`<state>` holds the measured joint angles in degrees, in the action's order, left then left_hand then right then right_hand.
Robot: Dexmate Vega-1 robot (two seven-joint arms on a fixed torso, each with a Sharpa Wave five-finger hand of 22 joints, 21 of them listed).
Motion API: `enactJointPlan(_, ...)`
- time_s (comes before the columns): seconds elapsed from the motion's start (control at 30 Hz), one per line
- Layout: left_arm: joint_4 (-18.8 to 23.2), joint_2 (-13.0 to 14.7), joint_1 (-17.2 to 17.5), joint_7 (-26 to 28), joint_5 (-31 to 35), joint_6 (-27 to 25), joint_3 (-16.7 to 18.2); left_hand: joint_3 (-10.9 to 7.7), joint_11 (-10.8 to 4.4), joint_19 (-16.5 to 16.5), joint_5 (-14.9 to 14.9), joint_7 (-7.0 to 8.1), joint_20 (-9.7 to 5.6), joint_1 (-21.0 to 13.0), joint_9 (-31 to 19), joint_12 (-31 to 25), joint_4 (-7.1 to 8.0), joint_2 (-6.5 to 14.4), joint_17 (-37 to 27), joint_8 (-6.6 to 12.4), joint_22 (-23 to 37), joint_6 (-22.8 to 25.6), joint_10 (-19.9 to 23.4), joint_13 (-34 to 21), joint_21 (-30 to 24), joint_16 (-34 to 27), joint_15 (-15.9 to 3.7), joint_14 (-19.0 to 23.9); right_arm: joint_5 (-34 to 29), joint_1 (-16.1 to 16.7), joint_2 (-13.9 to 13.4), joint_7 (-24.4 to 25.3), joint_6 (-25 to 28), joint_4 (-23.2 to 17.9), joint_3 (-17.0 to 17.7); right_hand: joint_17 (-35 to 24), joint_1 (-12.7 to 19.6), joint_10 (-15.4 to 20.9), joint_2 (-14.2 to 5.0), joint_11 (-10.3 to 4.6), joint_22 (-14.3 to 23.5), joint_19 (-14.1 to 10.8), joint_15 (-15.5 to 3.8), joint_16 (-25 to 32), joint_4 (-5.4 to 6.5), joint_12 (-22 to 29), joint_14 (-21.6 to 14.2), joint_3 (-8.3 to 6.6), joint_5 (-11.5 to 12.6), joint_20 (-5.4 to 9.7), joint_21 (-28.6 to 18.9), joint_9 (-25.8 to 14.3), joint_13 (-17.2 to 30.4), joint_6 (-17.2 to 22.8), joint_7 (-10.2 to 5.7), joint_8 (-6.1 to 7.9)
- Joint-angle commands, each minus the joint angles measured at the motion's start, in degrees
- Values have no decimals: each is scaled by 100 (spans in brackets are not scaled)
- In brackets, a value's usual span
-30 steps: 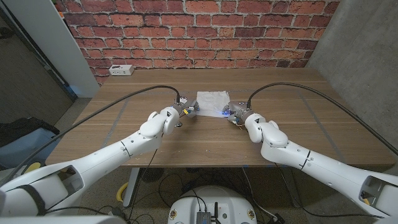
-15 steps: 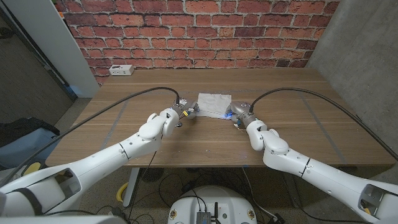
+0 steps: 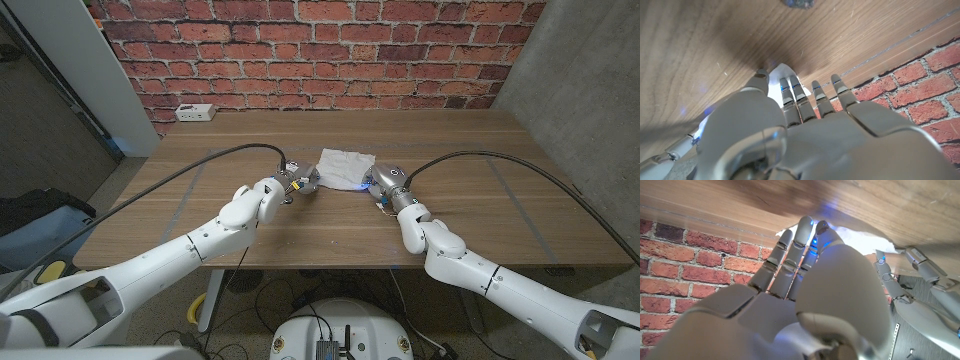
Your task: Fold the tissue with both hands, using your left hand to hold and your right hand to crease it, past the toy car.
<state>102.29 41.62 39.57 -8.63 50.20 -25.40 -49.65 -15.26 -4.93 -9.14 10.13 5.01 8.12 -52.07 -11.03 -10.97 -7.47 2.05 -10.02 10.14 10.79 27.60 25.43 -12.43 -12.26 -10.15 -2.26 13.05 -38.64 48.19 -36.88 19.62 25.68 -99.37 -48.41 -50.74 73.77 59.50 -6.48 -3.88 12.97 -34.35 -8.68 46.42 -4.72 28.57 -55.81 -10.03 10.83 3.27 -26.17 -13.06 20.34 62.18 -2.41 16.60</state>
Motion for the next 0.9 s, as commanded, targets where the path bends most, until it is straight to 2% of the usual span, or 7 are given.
enactJointPlan(0.03,60,74,133,271,-53,172,103,164,181,296,62,-5,54,216,8,55,28,-83,-26,-31,36,-642,-766,-21,74,14,160,-475,428,249,181,399,-166,-27,319,-138,-91,70,-75,119,42,100,-397,43,7,204,101,21,57,64,-6,-86,376,-51,-79,-12)
enactJointPlan(0.1,61,87,149,323,-138,277,138,271,398,488,96,9,135,338,13,37,64,-149,-34,-27,39,-946,-1100,-24,102,30,354,-806,702,284,216,423,-332,-21,441,-311,-69,131,-77,136,59,65,-396,168,-35,277,83,37,87,-22,-59,-159,453,34,-33,51)
enactJointPlan(0.23,44,60,186,488,-24,256,128,335,386,588,114,48,150,416,15,21,87,-201,-38,-14,41,-1030,-1218,-25,113,17,399,-897,998,307,257,478,-545,31,547,-655,-40,216,-102,237,90,74,-340,380,-107,419,156,49,142,-189,-137,-304,614,63,204,128)
enactJointPlan(0.4,-13,27,202,588,32,249,132,320,291,527,147,168,122,328,18,-96,37,-163,-32,130,42,-732,-1093,-22,53,-48,331,-825,1518,387,288,503,-886,76,756,-880,-52,203,-118,284,108,138,-306,498,-136,499,245,58,164,-239,-168,-408,731,86,227,186)
enactJointPlan(0.5,-104,-25,212,742,71,264,120,294,289,503,153,201,139,256,19,-133,3,-123,-29,189,41,-543,-1045,-18,33,-60,337,-803,1804,425,303,531,-1123,116,869,-1128,-21,212,-118,415,131,189,-269,668,-207,609,322,59,171,-358,-218,-523,871,141,361,262)
enactJointPlan(0.73,-364,-260,318,1518,379,44,65,160,154,173,139,109,106,-90,9,-388,-121,77,-15,309,39,64,-430,-20,-104,-177,134,-299,2246,469,351,602,-1545,256,1017,-1307,15,220,-146,496,166,260,-206,874,-288,769,312,43,134,-433,-296,-672,1073,165,481,337)
enactJointPlan(0.9,-470,-378,343,1749,513,-190,32,-148,-35,-173,49,1,49,-749,-16,-587,-252,398,-1,442,51,796,134,-76,-224,-204,-94,162,2571,530,380,663,-1878,349,1154,-1303,15,200,-158,514,178,279,-202,898,-305,817,330,38,116,-447,-327,-723,1144,152,493,353)
